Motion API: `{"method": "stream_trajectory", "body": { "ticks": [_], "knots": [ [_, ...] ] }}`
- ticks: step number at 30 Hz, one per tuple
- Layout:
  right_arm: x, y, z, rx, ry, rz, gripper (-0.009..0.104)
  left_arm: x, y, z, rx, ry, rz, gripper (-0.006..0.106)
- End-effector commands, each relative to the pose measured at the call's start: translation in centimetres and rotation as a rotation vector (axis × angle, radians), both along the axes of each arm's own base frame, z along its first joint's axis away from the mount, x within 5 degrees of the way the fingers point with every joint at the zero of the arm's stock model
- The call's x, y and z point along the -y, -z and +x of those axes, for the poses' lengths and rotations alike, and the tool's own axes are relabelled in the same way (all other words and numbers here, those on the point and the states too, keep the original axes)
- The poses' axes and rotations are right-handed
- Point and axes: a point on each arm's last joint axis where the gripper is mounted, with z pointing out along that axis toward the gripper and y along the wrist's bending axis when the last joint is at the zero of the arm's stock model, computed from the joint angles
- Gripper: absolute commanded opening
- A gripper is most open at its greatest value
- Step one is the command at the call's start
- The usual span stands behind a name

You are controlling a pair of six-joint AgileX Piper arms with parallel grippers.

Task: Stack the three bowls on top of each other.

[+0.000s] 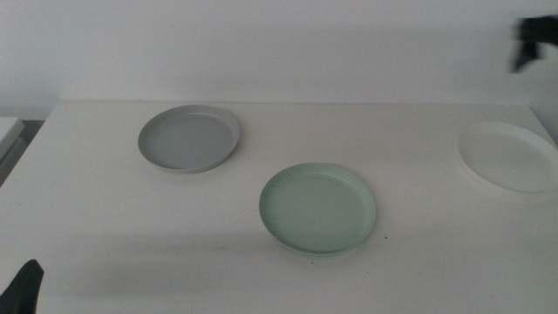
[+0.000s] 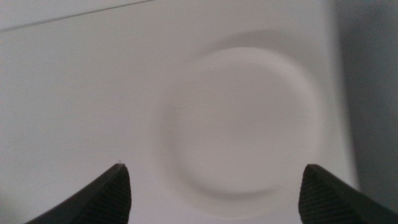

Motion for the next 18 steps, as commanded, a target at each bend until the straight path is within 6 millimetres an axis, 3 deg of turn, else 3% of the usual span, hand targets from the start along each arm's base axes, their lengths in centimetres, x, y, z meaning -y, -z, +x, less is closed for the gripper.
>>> {"method": "stream_trajectory", "body": {
  "ticks": [1,5,8,18],
  "knots": [
    [4.4,0.6,-0.3,-0.020,0.088,-0.020,0.093,0.0,-0.2,0.0,0.019,-0.002,-0.008,0.094],
    [9.6,3.3,-0.1,-0.060,0.181,-0.008,0.093,0.0,-0.2,0.0,0.019,-0.002,-0.008,0.094],
    [11.7,5.8,0.6,-0.064,0.230,0.035,0.090,0.0,-0.2,0.0,0.019,-0.002,-0.008,0.094],
    [12.6,14.3,3.3,-0.155,0.250,0.118,0.077,0.0,-0.2,0.0,0.019,-0.002,-0.008,0.094]
  ]
}}
